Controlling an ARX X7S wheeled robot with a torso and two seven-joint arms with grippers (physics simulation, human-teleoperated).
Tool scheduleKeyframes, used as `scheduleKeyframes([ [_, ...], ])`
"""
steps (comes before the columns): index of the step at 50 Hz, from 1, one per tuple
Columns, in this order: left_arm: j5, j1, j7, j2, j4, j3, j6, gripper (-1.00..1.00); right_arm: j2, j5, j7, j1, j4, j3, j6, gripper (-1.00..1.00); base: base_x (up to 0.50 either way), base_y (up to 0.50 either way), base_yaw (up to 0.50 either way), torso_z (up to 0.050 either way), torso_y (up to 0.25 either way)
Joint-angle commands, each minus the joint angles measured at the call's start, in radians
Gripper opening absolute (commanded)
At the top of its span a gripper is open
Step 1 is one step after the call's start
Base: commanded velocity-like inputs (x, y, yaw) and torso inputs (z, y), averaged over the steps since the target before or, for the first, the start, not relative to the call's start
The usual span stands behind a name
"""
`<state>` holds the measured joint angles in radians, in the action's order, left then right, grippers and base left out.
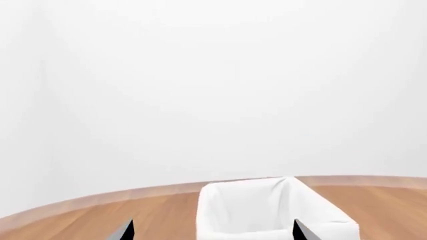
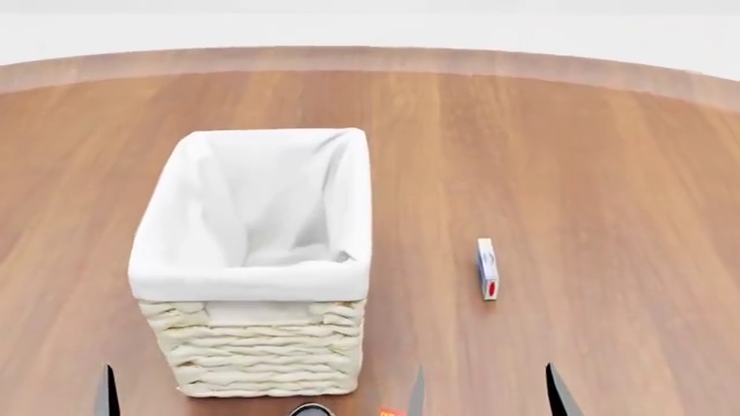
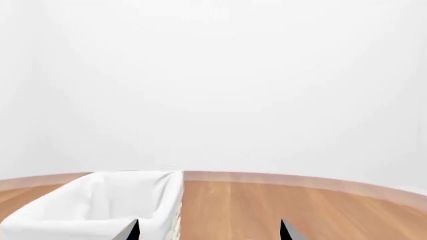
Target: Pick up the alphabet soup and put it in the basket.
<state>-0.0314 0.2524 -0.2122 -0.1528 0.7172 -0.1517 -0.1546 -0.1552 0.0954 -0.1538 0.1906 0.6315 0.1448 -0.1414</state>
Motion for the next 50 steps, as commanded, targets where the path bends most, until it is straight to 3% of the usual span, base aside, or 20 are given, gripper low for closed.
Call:
scheduleKeyframes([
  [1,0.003,-0.003,-0.014,-0.01,-0.004,-0.007,-0.001,1.0,-0.009,0.006,-0.012,-0.002,-0.009,0.006,0.008,1.0,0.5,0.0,0.0,0.0,0.0],
  [6,0.008,-0.004,-0.018,-0.015,-0.006,-0.008,-0.003,1.0,-0.012,0.001,-0.02,-0.002,-0.012,0.012,0.009,1.0,0.0,0.01,0.0,0.0,0.003],
  [38,0.011,-0.011,-0.045,-0.041,-0.013,-0.03,-0.007,1.0,-0.036,0.022,-0.045,-0.01,-0.021,0.025,0.01,1.0,0.0,0.5,0.0,0.0,0.0],
  [50,0.016,-0.02,-0.053,-0.046,-0.026,-0.038,-0.012,1.0,-0.047,0.019,-0.057,-0.011,-0.017,0.027,0.014,1.0,0.0,0.01,0.0,0.0,0.0],
])
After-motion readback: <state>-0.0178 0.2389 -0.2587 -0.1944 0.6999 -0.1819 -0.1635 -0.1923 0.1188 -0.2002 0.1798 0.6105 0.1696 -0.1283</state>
